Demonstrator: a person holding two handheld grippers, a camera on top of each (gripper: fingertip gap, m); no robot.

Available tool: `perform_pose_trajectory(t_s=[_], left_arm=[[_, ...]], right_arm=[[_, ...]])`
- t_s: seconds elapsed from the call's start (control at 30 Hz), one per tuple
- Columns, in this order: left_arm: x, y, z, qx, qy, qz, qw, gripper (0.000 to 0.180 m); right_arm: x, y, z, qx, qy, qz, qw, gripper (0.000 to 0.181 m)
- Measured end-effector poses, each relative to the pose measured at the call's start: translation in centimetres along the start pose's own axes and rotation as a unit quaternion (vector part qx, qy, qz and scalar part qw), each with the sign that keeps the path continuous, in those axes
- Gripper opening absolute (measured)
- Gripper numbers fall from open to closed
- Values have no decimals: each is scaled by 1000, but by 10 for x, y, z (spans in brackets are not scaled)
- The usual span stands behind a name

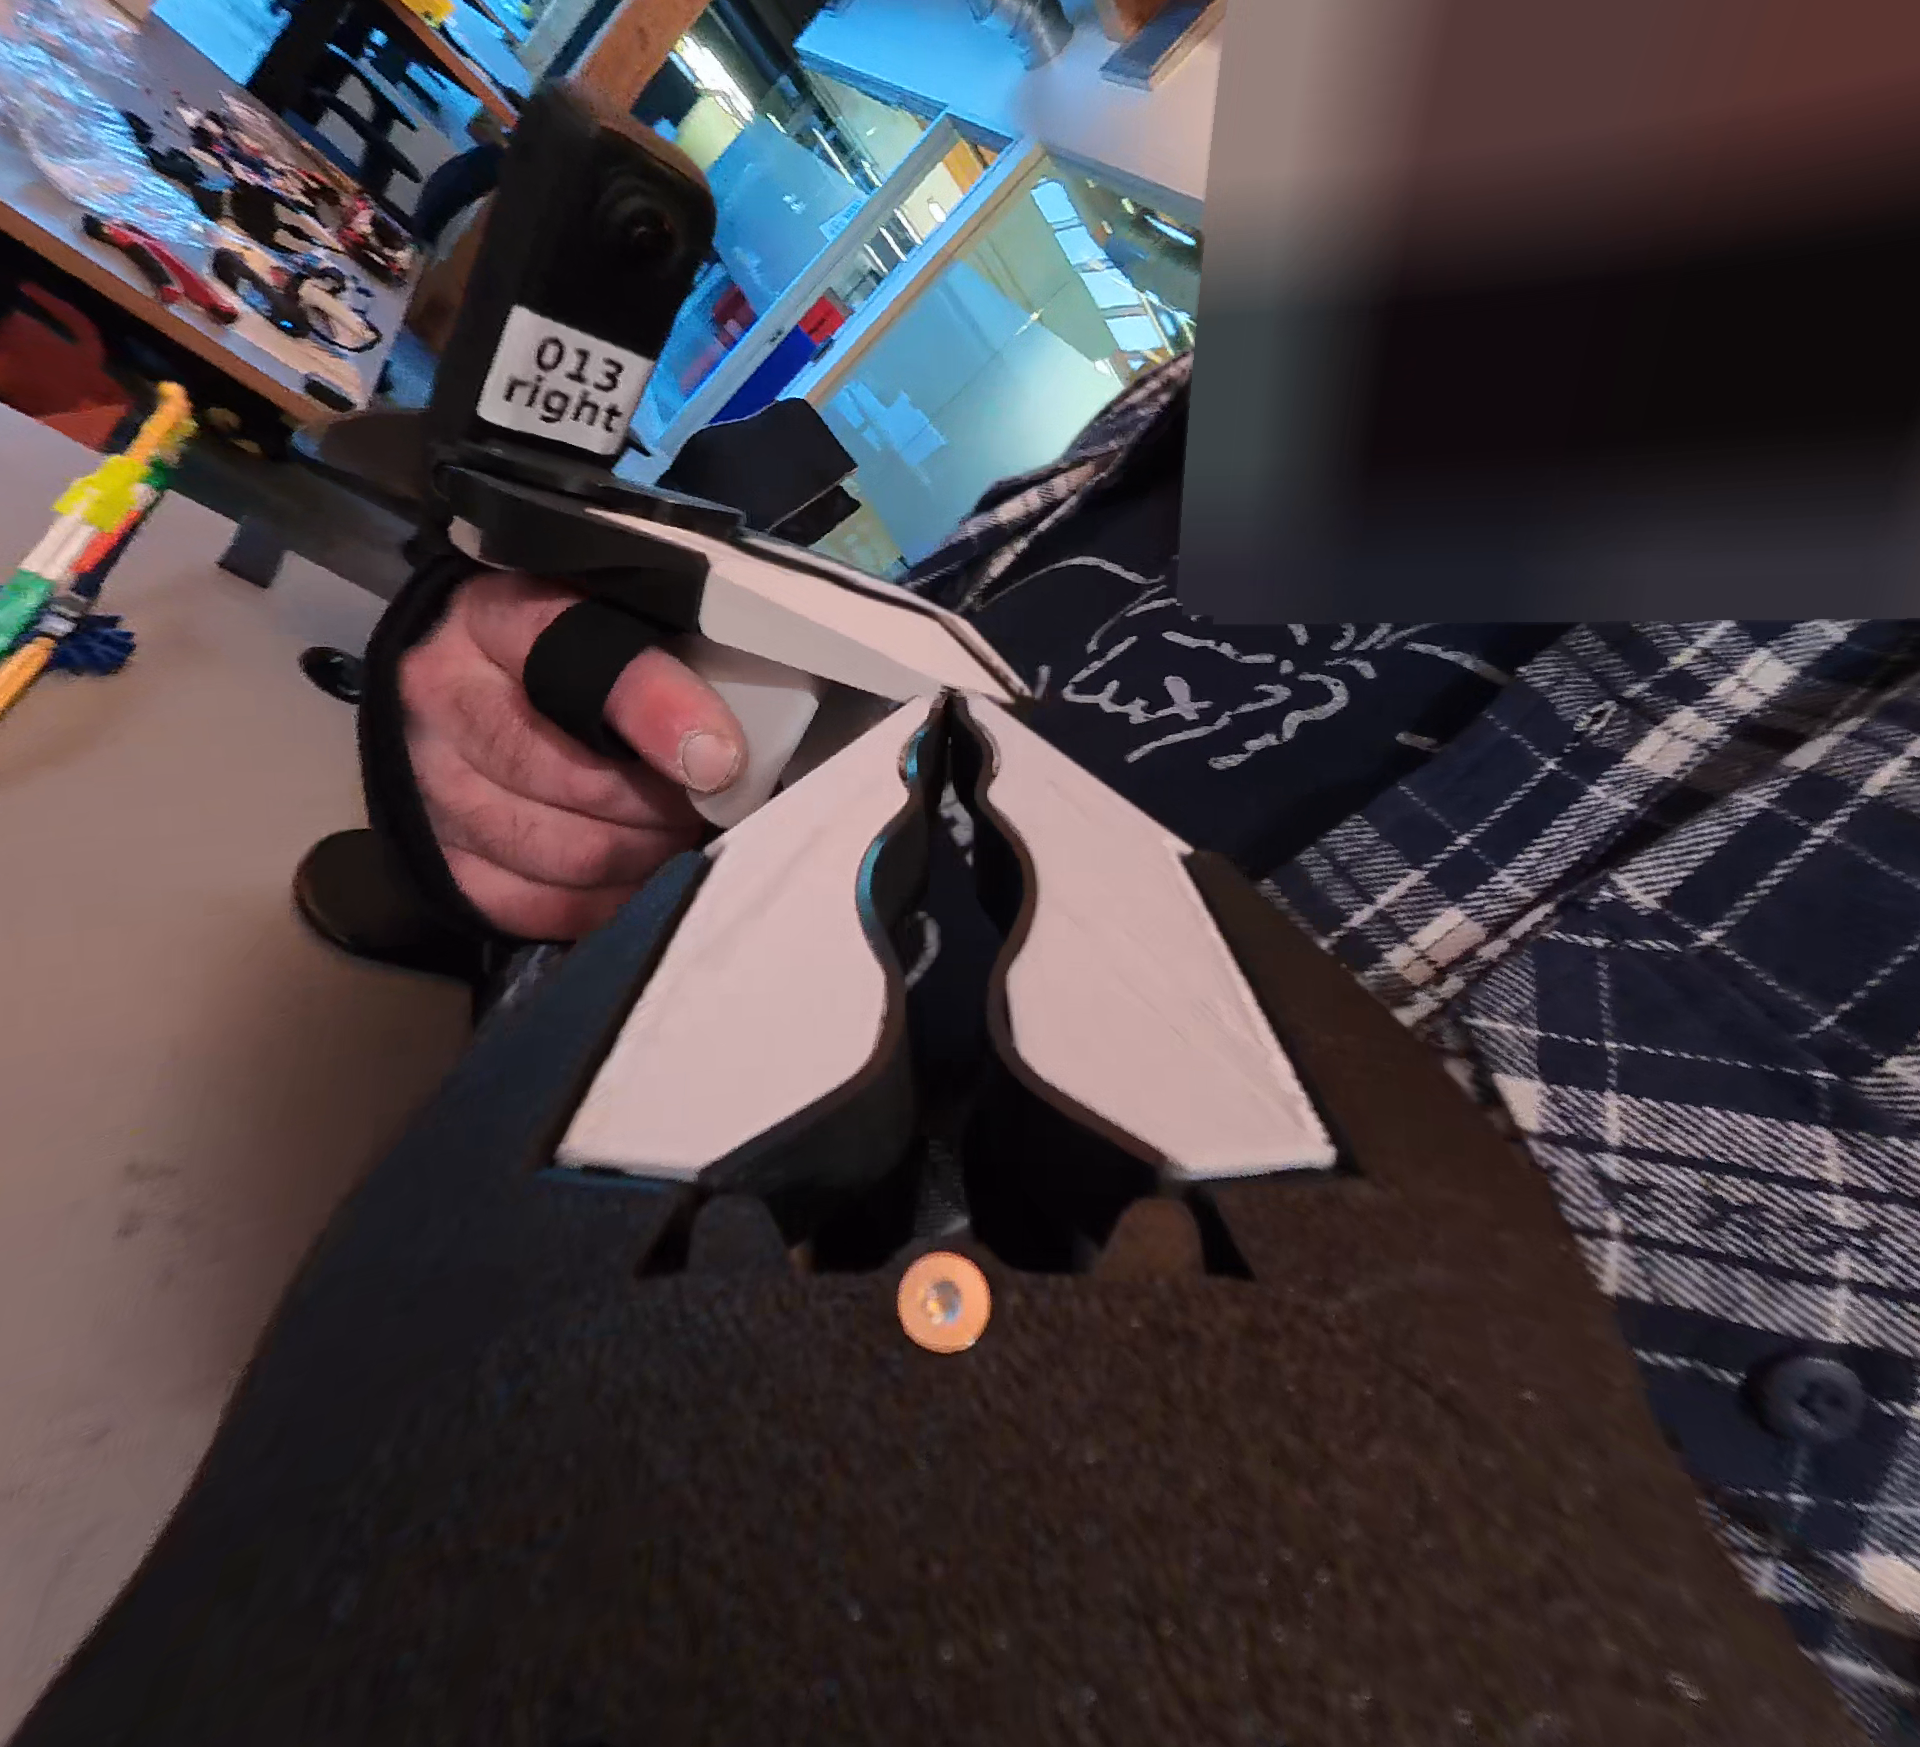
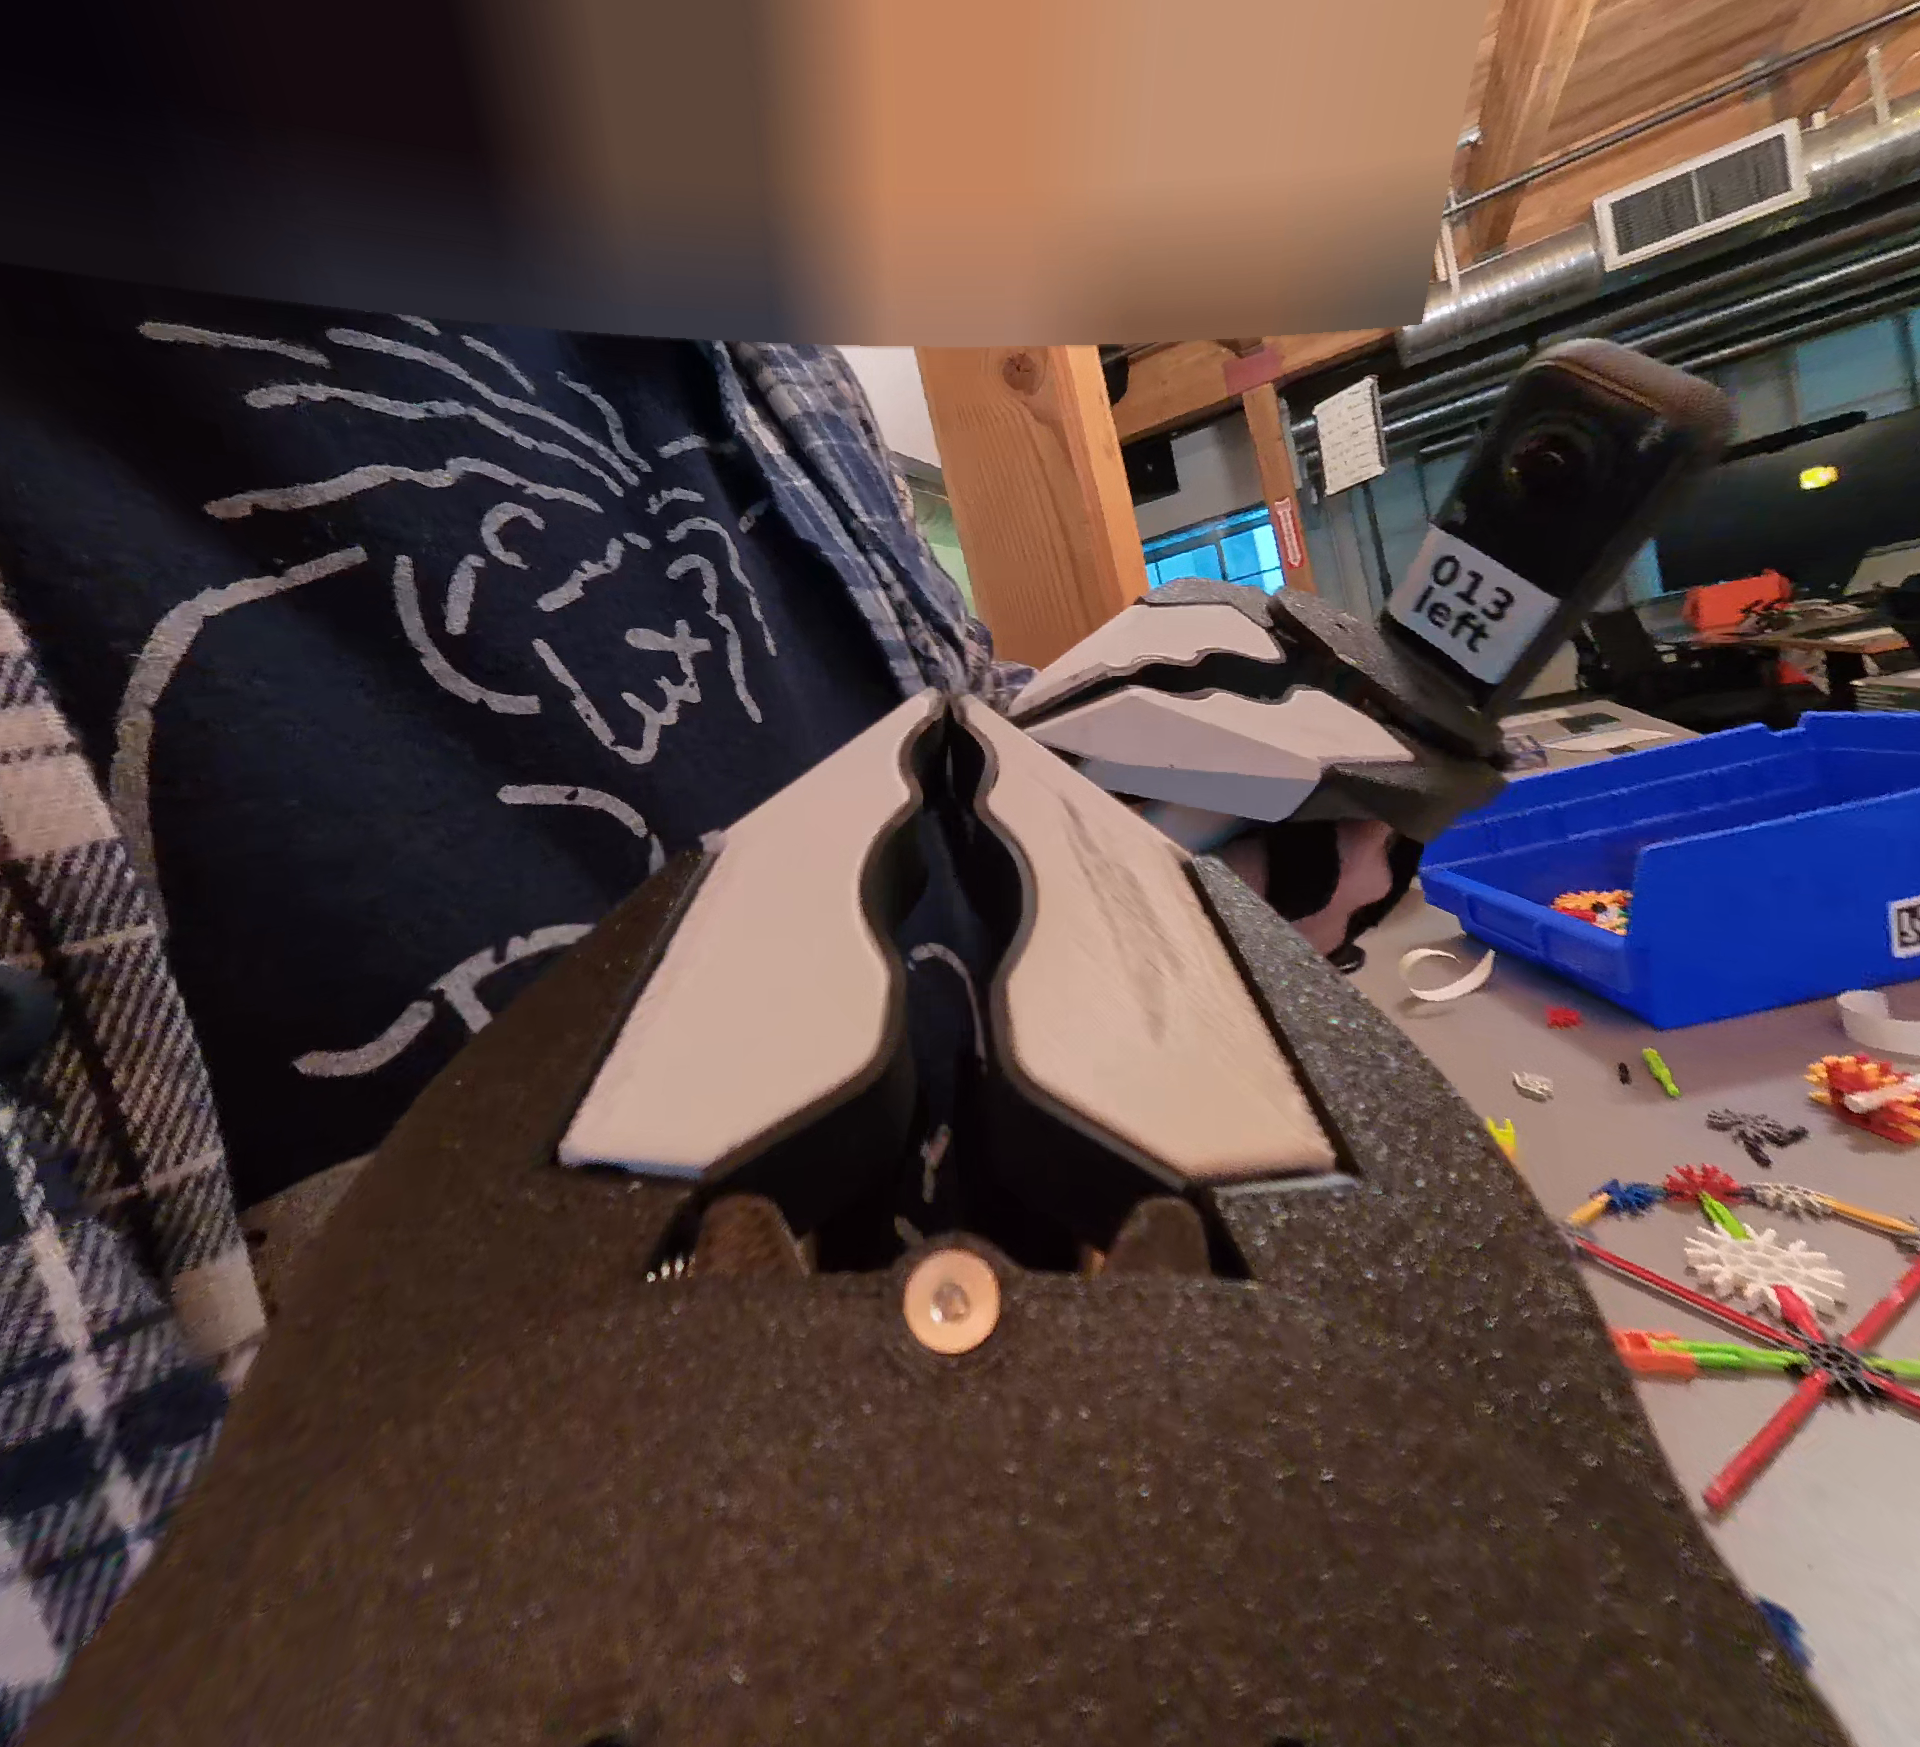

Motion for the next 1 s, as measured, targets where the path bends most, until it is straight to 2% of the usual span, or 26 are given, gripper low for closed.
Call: perform_pose_trajectory(t_s=[0.13,0.3,0.33,0.43,0.67,1.0], left_arm=[[7,-13,-12,105,-1,40,994,0],[20,-6,-37,205,69,135,967,11],[19,-2,-37,218,65,155,961,11],[18,7,-24,226,62,207,950,11],[17,10,-11,244,38,240,939,4],[18,11,-4,267,16,265,926,3]], right_arm=[[5,11,-9,-82,13,-20,996,0],[13,15,-16,-182,-16,-81,980,0],[14,14,-17,-195,-26,-89,977,0],[15,14,-16,-218,-52,-108,969,1],[18,8,-8,-213,-68,-123,967,9],[20,4,-10,-241,-94,-142,955,6]])
Point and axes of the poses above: each gripper's, where its closed fingertips meet, z out along the fingers, x out of its top, y = z × x across the jaws, the point moved 7 cm from there along -z, back along the fingers, and after that the axes turned 10 degrees about -y, right-handed, at the moved point
